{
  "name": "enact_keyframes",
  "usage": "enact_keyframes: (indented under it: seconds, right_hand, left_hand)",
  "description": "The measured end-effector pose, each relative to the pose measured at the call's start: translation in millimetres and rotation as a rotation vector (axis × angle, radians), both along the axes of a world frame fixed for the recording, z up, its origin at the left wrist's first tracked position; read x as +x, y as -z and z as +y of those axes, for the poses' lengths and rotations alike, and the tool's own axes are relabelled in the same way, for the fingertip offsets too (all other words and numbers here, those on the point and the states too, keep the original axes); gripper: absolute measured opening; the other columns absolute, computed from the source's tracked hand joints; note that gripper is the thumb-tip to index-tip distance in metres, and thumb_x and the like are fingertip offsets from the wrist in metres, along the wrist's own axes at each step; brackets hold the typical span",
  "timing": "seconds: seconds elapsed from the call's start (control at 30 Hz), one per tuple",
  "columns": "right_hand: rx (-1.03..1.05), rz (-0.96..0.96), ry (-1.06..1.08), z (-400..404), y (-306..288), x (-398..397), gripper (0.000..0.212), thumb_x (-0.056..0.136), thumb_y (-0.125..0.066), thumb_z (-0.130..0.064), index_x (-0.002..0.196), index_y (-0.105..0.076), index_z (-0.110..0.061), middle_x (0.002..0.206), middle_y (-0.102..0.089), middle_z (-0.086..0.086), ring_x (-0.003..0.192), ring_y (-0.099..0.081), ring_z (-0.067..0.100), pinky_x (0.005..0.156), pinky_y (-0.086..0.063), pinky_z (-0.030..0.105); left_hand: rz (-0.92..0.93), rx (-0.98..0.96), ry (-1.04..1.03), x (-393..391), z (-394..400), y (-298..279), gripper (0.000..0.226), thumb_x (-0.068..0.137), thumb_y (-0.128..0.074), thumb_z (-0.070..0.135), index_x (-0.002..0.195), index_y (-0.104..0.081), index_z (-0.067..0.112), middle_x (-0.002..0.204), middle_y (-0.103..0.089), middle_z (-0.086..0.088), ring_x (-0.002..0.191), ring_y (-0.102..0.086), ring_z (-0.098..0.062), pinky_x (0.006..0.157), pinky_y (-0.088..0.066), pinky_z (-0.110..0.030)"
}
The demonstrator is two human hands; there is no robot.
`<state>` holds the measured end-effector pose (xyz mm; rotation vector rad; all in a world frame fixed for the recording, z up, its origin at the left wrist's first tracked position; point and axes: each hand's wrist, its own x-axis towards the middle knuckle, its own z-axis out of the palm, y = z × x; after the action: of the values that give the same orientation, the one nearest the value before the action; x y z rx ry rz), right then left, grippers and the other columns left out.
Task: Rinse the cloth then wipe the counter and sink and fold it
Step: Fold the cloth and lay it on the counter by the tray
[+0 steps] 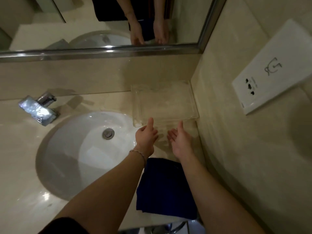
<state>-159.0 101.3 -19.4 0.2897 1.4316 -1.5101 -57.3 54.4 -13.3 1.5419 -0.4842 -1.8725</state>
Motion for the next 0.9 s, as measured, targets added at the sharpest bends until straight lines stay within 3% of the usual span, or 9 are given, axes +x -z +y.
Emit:
enact_keyframes:
  seconds: [0.07,0.17,0.23,0.37,0.47,0.57,0.63,0.73,0.9]
  right_hand:
    - [-0.024,-0.068,-0.004,-11.9,5.0,-2.0,0.062,0.099,-0.056,-0.045,0.139,-0.046,0.002,0.140,-0.053,0.025,0.124,-0.058,0.033,0.094,-0.051,0.039]
    - [-0.073,-0.149,-0.018,-24.4,6.8,-2.5,0.077,0.097,-0.055,-0.052,0.154,-0.031,-0.005,0.153,-0.041,0.021,0.135,-0.048,0.030,0.102,-0.045,0.036]
    - [-0.096,-0.175,-0.017,-30.8,3.5,-2.2,0.075,0.099,-0.053,-0.051,0.155,-0.029,-0.007,0.157,-0.036,0.019,0.143,-0.040,0.031,0.111,-0.039,0.037]
    - [-0.099,-0.207,0.007,-38.9,0.3,-3.7,0.067,0.102,-0.050,-0.046,0.153,-0.032,-0.006,0.156,-0.037,0.019,0.144,-0.038,0.031,0.116,-0.035,0.039]
    - [-0.093,-0.210,0.001,-38.4,4.5,-5.4,0.062,0.102,-0.052,-0.044,0.149,-0.039,-0.006,0.150,-0.045,0.017,0.129,-0.053,0.029,0.105,-0.046,0.039]
    - [-0.069,-0.174,-0.033,-37.3,8.2,-5.6,0.054,0.102,-0.050,-0.043,0.143,-0.048,-0.008,0.139,-0.056,0.012,0.101,-0.061,0.016,0.081,-0.050,0.031]
    - [-0.056,-0.155,-0.055,-37.1,10.7,-5.2,0.054,0.102,-0.049,-0.045,0.141,-0.049,-0.008,0.133,-0.060,0.011,0.099,-0.062,0.014,0.076,-0.050,0.030]
    - [-0.038,-0.118,-0.091,-34.2,15.2,-5.0,0.056,0.100,-0.052,-0.049,0.136,-0.053,-0.006,0.125,-0.064,0.011,0.105,-0.063,0.017,0.077,-0.051,0.031]
    - [-0.040,-0.053,-0.081,-24.6,20.7,0.8,0.049,0.102,-0.051,-0.042,0.126,-0.056,0.001,0.109,-0.067,0.014,0.101,-0.068,0.018,0.072,-0.052,0.028]
  left_hand:
    - [0.038,0.027,-0.046,-4.8,-3.9,3.4,0.034,0.094,-0.072,0.038,0.083,-0.054,0.011,0.081,-0.052,-0.007,0.083,-0.054,-0.023,0.072,-0.056,-0.028]
    - [0.106,0.064,-0.093,-6.8,-8.1,6.4,0.029,0.096,-0.071,0.031,0.084,-0.053,0.011,0.081,-0.051,-0.005,0.077,-0.053,-0.017,0.073,-0.053,-0.026]
    - [0.130,0.086,-0.118,-6.6,-12.1,8.6,0.025,0.097,-0.069,0.027,0.085,-0.053,0.013,0.082,-0.052,-0.006,0.077,-0.055,-0.017,0.072,-0.051,-0.025]
    - [0.117,0.061,-0.118,-7.9,-19.4,12.6,0.013,0.101,-0.064,0.021,0.104,-0.060,0.009,0.102,-0.064,-0.009,0.107,-0.066,-0.027,0.080,-0.059,-0.026]
    - [0.107,0.051,-0.107,-9.4,-20.5,14.3,0.025,0.101,-0.063,0.026,0.117,-0.054,0.008,0.108,-0.064,-0.010,0.102,-0.064,-0.024,0.094,-0.056,-0.035]
    - [0.118,0.066,-0.105,-6.5,-21.2,21.2,0.018,0.100,-0.066,0.020,0.110,-0.060,0.006,0.110,-0.065,-0.014,0.095,-0.068,-0.021,0.072,-0.060,-0.025]
    - [0.125,0.076,-0.120,-4.3,-21.4,24.5,0.020,0.098,-0.068,0.020,0.108,-0.063,0.004,0.111,-0.065,-0.015,0.094,-0.070,-0.019,0.065,-0.057,-0.021]
    - [0.116,0.090,-0.131,-4.5,-19.2,22.7,0.039,0.095,-0.072,0.030,0.116,-0.061,-0.001,0.108,-0.067,-0.012,0.094,-0.069,-0.019,0.074,-0.059,-0.027]
    - [0.093,0.083,-0.137,-3.6,-12.9,21.1,0.031,0.093,-0.074,0.030,0.103,-0.061,0.004,0.096,-0.066,-0.009,0.090,-0.067,-0.020,0.087,-0.057,-0.031]
